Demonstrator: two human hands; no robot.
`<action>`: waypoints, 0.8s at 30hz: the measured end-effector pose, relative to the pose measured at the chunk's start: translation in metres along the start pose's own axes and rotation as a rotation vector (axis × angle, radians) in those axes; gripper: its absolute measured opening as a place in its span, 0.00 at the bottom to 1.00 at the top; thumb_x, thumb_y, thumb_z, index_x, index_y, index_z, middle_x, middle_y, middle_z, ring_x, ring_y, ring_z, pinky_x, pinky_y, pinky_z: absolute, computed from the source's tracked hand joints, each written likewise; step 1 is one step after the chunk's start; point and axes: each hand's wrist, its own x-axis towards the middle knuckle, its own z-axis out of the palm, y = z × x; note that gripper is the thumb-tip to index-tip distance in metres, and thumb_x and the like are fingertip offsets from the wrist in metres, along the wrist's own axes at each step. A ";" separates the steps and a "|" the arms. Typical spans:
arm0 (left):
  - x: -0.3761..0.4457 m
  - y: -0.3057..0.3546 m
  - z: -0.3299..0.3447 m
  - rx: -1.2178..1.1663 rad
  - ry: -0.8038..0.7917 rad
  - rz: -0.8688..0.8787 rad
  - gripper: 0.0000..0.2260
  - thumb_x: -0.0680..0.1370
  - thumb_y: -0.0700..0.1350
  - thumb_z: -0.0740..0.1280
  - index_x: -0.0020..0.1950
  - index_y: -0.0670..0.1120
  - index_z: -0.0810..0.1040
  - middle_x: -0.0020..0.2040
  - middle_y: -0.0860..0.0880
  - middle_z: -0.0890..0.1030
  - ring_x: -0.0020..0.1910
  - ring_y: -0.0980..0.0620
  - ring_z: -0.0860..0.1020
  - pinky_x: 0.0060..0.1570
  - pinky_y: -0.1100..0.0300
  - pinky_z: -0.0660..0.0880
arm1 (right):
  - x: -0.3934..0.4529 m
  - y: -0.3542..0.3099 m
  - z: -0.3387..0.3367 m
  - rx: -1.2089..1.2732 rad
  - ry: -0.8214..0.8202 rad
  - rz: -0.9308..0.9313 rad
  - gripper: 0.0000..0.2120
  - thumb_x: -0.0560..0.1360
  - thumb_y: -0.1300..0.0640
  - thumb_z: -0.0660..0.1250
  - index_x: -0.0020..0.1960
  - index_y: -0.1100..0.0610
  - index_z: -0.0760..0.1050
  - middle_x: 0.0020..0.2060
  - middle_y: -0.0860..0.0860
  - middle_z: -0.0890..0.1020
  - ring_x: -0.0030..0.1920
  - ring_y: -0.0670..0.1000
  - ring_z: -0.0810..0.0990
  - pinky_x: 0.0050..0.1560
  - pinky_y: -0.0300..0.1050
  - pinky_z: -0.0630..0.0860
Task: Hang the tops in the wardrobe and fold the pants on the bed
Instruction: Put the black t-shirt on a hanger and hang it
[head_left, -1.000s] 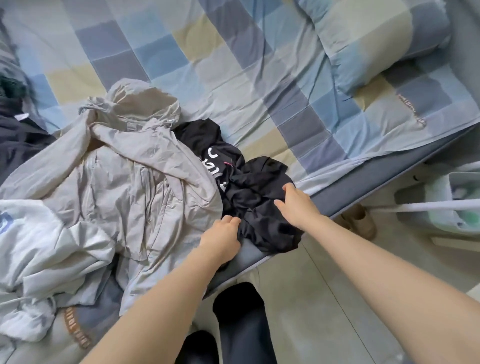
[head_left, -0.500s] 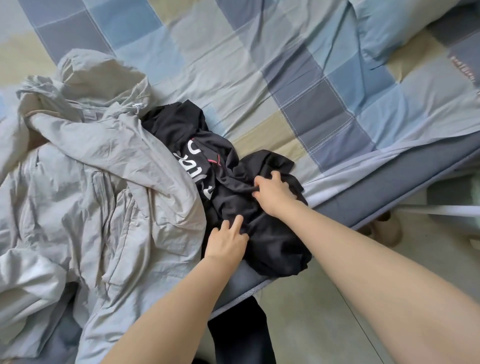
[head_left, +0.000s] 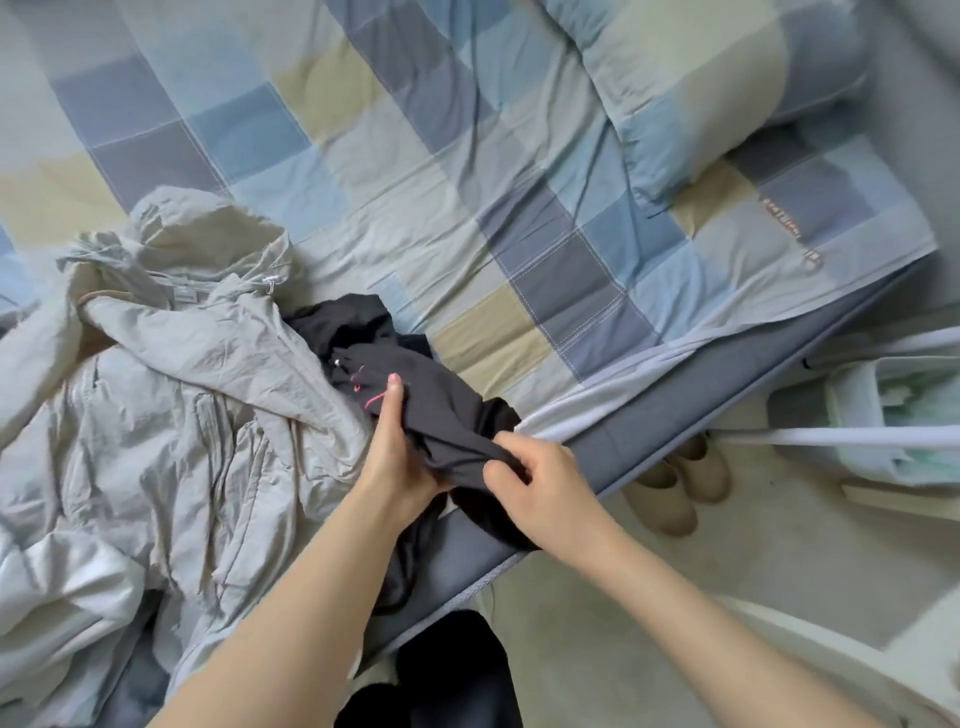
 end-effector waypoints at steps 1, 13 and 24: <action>-0.014 0.006 0.007 0.004 0.051 0.027 0.25 0.75 0.62 0.67 0.63 0.44 0.78 0.56 0.41 0.83 0.55 0.41 0.82 0.55 0.45 0.77 | -0.013 -0.011 -0.004 -0.052 -0.017 -0.037 0.13 0.70 0.52 0.58 0.33 0.58 0.58 0.28 0.50 0.61 0.32 0.50 0.61 0.34 0.45 0.61; -0.204 0.069 0.032 0.429 0.182 0.420 0.07 0.74 0.40 0.71 0.50 0.47 0.80 0.44 0.44 0.86 0.40 0.49 0.85 0.40 0.55 0.80 | -0.103 -0.105 -0.047 0.123 0.190 0.316 0.09 0.77 0.60 0.63 0.46 0.52 0.80 0.44 0.45 0.84 0.48 0.42 0.80 0.52 0.38 0.74; -0.402 0.110 0.040 1.754 0.103 0.993 0.04 0.75 0.45 0.65 0.41 0.48 0.75 0.36 0.51 0.80 0.35 0.49 0.79 0.34 0.63 0.72 | -0.109 -0.242 -0.082 0.200 0.506 0.274 0.14 0.79 0.48 0.58 0.37 0.53 0.70 0.32 0.45 0.74 0.38 0.49 0.73 0.39 0.44 0.70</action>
